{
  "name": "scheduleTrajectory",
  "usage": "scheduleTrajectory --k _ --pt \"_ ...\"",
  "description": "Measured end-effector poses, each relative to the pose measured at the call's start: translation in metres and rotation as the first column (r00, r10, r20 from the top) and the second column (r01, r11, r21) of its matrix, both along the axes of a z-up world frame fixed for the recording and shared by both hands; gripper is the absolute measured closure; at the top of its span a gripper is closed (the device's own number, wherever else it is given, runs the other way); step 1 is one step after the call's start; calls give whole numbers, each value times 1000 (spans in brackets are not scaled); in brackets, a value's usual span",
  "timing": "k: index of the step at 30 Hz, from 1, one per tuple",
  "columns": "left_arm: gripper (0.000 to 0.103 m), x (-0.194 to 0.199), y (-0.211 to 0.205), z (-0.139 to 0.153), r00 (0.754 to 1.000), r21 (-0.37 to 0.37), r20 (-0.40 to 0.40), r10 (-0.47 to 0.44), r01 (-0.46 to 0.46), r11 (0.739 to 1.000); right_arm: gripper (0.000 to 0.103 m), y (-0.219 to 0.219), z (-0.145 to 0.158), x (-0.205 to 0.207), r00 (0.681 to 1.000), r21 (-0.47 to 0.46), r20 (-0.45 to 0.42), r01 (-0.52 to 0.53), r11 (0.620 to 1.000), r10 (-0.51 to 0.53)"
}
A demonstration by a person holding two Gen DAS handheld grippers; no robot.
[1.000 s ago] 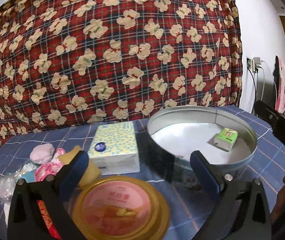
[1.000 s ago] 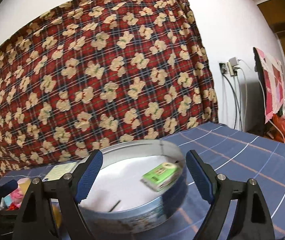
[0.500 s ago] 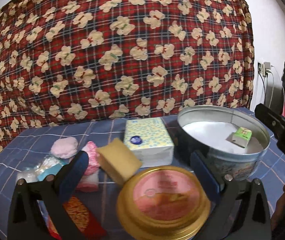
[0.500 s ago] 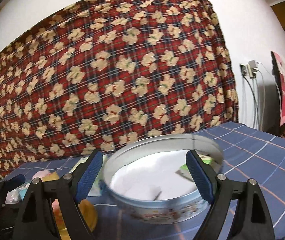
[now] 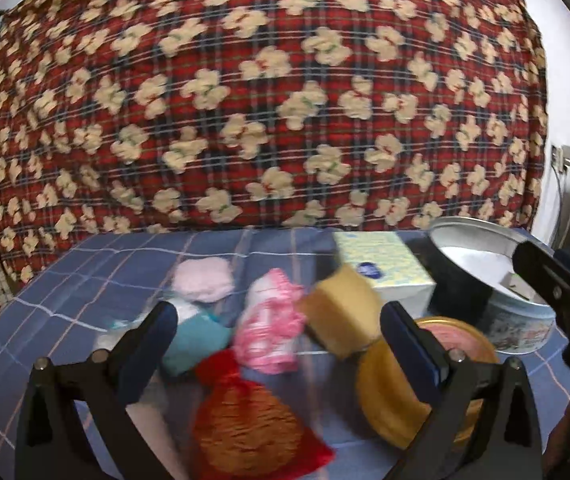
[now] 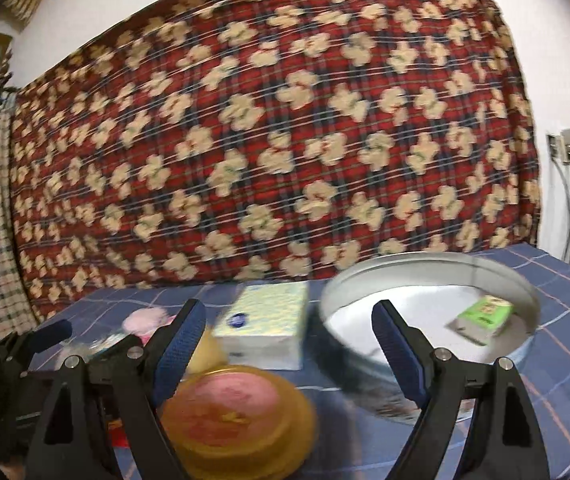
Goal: Organize soft objects
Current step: 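Withdraw both tools from the tin back toward the pile, then grasp the plastic-wrapped white bundle with the left tool while the right tool grasps the red-gold pouch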
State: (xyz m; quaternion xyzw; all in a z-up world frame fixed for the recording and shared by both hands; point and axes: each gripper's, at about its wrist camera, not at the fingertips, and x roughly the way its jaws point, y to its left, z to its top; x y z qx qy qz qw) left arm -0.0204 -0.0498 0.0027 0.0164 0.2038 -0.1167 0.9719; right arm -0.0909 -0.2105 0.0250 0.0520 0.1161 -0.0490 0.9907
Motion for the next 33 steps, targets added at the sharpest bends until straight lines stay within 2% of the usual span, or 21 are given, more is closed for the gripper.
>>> scheduleTrajectory --k 3,4,6,8,10,14,18,23,28,31,33 --pt "0 5 22 -1 999 -14 -12 39 -39 999 17 17 -2 7 998 -9 -25 -56 998 56" --pt "0 7 29 -1 999 -20 -17 49 -50 999 21 24 -3 9 997 -13 -35 -76 997 75" --pt "0 13 45 -1 997 -29 -27 77 -77 997 29 37 -5 14 991 -26 -66 -119 993 117" --pt "0 19 63 -2 992 -36 -33 118 -119 992 46 49 -8 20 982 -40 -104 -159 986 155" --pt "0 26 83 -2 986 -48 -43 162 -164 985 54 60 -12 25 969 -39 -143 -210 977 202" --pt "0 39 127 -4 965 -101 -82 250 -258 961 54 81 -19 33 928 9 -206 -316 949 311" --pt "0 48 154 -9 950 -124 -127 285 -300 946 54 112 -28 45 868 17 -298 -411 911 397" --pt "0 54 170 -16 938 -139 -175 301 -326 935 54 139 -46 65 814 5 -430 -431 902 391" --pt "0 55 175 -18 928 -117 -188 322 -347 931 54 144 -65 88 733 82 -550 -429 899 400" --pt "0 57 176 -20 931 -142 -217 295 -329 934 47 149 -69 93 715 79 -578 -430 899 393" --pt "0 58 173 -20 937 -145 -225 269 -305 941 47 152 -72 96 707 62 -598 -429 901 378"
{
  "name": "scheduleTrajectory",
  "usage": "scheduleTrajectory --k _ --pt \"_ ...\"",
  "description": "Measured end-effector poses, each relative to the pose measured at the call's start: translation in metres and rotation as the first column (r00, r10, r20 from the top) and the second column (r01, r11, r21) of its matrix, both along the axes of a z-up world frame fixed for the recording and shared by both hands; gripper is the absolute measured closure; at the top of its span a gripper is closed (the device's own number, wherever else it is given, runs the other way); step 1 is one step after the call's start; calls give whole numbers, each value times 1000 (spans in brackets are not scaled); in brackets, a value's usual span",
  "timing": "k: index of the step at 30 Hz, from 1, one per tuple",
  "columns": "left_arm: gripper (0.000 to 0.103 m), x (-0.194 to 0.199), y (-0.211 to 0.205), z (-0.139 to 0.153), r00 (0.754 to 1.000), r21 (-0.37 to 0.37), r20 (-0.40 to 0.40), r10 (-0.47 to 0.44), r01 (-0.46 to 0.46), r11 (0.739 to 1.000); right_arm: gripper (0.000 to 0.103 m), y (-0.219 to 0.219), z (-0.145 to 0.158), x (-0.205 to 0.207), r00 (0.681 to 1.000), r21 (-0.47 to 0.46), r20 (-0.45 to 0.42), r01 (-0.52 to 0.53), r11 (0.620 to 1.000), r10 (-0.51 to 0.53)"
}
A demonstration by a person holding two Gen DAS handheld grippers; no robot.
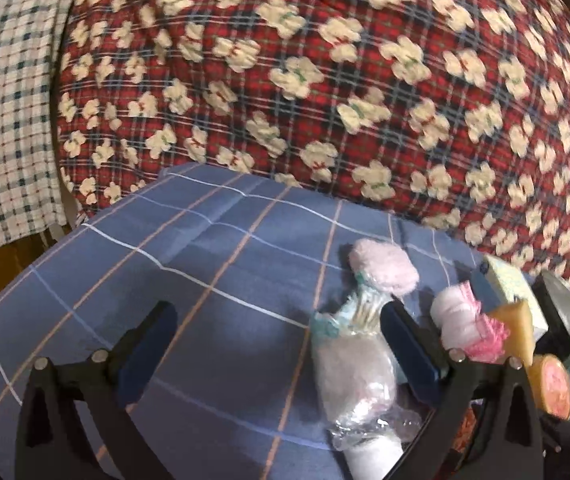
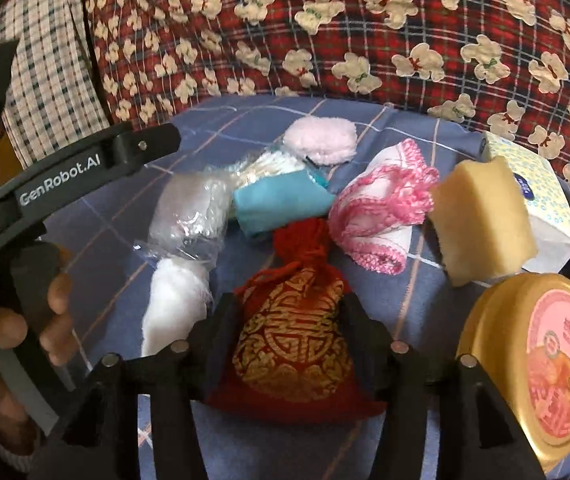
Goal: Organize soft objects
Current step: 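Grasp the plastic-wrapped white bundle with the left tool while the right tool grasps the red-gold pouch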
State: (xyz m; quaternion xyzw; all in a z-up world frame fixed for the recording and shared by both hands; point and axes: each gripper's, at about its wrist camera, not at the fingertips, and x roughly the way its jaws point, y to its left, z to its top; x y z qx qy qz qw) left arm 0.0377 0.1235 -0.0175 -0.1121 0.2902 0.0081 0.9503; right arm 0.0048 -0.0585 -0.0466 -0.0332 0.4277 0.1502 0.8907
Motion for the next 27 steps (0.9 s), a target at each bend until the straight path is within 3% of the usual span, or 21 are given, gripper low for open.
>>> scheduleTrajectory --k 6,9,11,14,16,18,20,22,25,27 --pt "0 6 -24 -6 994 77 -64 -93 97 992 47 3 -1 0 1000 -43 -15 -28 999 27" --pt "0 8 -33 -8 985 85 -96 -142 150 985 59 2 1 -2 999 -48 -7 -45 998 45" --pt "0 12 -38 -12 978 87 -130 -162 174 981 69 -1 3 -3 999 -19 1 -47 999 47" --pt "0 16 -44 -18 970 93 -172 -170 188 978 71 -14 14 -11 998 76 50 -49 996 46" --pt "0 17 -46 -22 965 94 -196 -173 194 976 71 -23 26 -21 990 125 134 -54 991 37" --pt "7 17 -45 -24 964 83 -203 -173 193 978 71 -28 38 -31 974 134 227 -53 990 21" --pt "36 20 -40 -28 962 47 -215 -170 184 982 71 -32 48 -37 956 151 293 -43 988 -3" --pt "55 21 -35 -33 956 0 -228 -184 189 982 71 -38 52 -39 948 178 317 -32 983 -27" --pt "63 23 -31 -40 944 -75 -241 -226 213 974 71 -41 54 -40 943 190 330 -11 982 -53" --pt "64 22 -33 -39 943 -82 -235 -235 222 972 71 -42 55 -42 935 188 347 0 982 -66"
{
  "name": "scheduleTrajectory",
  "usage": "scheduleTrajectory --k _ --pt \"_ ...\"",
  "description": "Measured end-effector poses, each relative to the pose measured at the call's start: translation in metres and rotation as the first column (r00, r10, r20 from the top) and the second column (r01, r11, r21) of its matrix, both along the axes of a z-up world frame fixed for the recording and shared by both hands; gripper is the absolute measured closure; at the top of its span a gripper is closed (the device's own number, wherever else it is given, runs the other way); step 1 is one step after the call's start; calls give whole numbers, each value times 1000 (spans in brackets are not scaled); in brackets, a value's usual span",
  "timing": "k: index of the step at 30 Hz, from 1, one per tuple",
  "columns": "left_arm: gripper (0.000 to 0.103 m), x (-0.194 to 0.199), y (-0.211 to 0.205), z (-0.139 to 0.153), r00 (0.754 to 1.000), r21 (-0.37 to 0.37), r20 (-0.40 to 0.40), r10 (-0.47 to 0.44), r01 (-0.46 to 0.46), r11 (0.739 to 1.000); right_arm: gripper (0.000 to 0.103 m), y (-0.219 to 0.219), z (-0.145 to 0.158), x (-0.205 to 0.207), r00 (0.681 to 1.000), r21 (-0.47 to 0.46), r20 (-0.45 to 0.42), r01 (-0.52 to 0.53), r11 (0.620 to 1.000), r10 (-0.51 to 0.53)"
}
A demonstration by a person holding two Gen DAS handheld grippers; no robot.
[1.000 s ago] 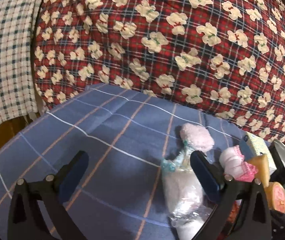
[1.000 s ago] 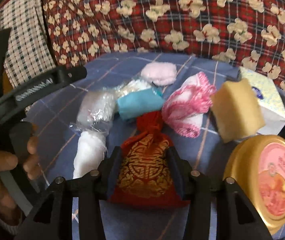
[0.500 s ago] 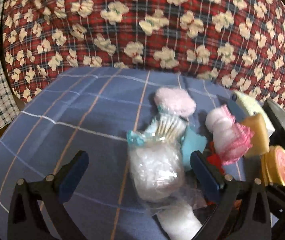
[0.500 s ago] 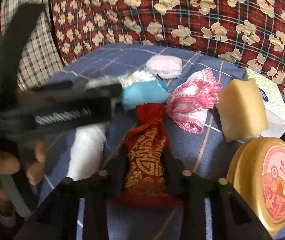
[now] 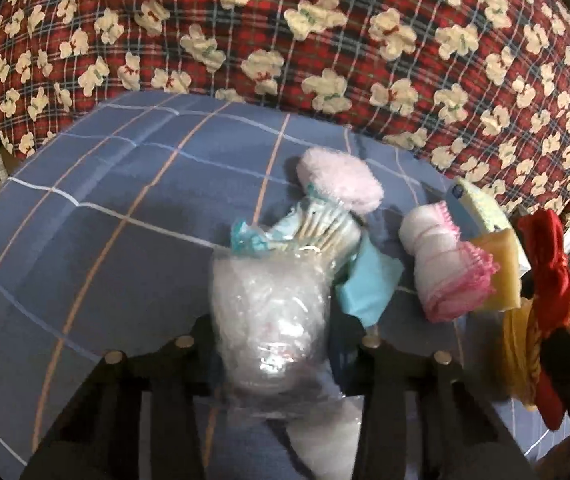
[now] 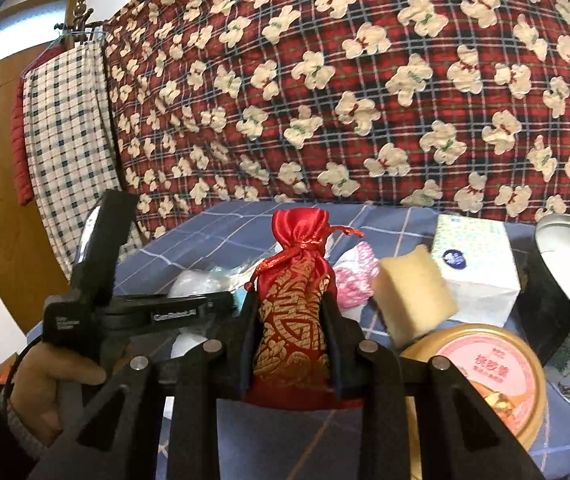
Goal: Organize soft objects
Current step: 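Grasp the plastic-wrapped white bundle with the left tool while the right tool grasps the red-gold pouch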
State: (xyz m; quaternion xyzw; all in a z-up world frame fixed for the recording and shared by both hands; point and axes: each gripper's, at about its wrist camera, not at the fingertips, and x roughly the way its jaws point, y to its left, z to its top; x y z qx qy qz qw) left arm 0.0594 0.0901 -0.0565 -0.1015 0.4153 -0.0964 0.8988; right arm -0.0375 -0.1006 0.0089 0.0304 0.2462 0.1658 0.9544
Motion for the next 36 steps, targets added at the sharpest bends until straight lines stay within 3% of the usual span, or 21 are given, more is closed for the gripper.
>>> scheduleTrajectory --k 7,11,15,24,36 --pt "64 -19 7 21 986 -59 158 49 -40 997 71 -11 12 -14 992 15 113 53 998 -55" --pt "64 -35 5 40 944 -28 321 75 -69 997 71 -21 21 -19 980 25 171 97 995 -100" --pt "64 -43 -2 49 908 18 413 71 -86 996 71 -40 26 -25 961 -2 225 164 986 -159" --pt "64 -51 -21 56 886 33 463 11 -30 999 71 -92 21 -30 931 -94 256 291 952 -260" --pt "64 -61 -56 57 895 -3 445 -34 39 999 71 -102 21 -39 899 -190 346 347 918 -269"
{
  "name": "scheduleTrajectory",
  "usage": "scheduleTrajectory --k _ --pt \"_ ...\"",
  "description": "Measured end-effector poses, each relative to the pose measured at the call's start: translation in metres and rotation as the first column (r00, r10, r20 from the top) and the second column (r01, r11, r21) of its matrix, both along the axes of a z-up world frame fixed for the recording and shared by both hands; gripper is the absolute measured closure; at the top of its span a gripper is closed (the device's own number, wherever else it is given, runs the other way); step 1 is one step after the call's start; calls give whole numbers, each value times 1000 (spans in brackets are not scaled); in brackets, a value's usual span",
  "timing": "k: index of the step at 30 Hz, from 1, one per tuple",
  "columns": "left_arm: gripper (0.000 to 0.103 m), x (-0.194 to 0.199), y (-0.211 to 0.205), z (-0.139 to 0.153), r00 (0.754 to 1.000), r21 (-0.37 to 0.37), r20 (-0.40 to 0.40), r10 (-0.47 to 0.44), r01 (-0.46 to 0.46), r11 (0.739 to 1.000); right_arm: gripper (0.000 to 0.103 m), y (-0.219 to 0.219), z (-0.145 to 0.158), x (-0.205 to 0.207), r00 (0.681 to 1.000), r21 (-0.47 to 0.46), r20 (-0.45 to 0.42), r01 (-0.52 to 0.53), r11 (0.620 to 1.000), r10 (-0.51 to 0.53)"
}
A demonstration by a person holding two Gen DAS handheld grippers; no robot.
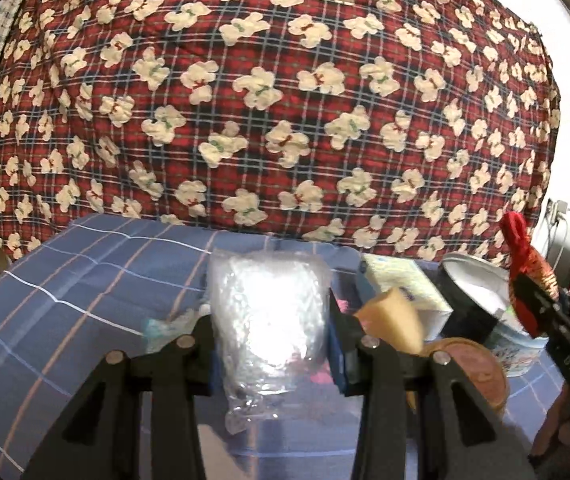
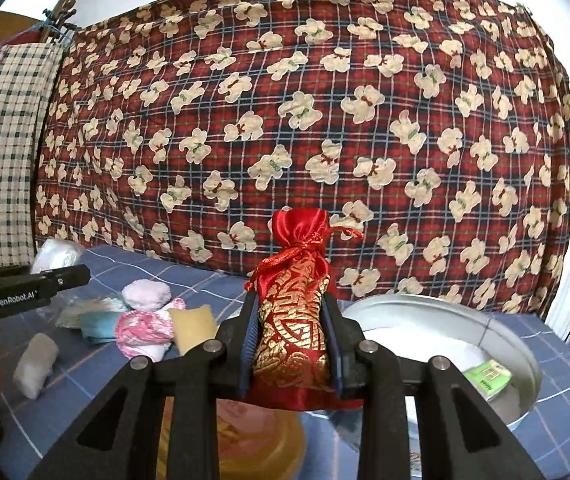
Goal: Organize soft objects
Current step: 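Carry the wrapped bundle with the left tool while the right tool drops the red pouch into the tin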
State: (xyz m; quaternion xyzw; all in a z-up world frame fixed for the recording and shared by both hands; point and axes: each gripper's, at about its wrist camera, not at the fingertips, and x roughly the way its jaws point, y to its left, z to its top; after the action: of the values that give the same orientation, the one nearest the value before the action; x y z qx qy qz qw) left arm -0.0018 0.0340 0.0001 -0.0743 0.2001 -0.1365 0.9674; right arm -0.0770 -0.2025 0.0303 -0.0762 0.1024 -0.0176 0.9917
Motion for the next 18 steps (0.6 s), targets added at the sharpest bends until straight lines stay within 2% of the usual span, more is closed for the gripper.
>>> scheduleTrajectory --k 5,18 --pt "64 -5 -18 3 999 -51 -3 -45 45 998 71 -13 2 -2 1000 -3 11 29 1000 -29" --pt "64 -20 -83 16 988 -11 40 -151 151 988 71 -55 7 -9 993 22 32 110 994 -110"
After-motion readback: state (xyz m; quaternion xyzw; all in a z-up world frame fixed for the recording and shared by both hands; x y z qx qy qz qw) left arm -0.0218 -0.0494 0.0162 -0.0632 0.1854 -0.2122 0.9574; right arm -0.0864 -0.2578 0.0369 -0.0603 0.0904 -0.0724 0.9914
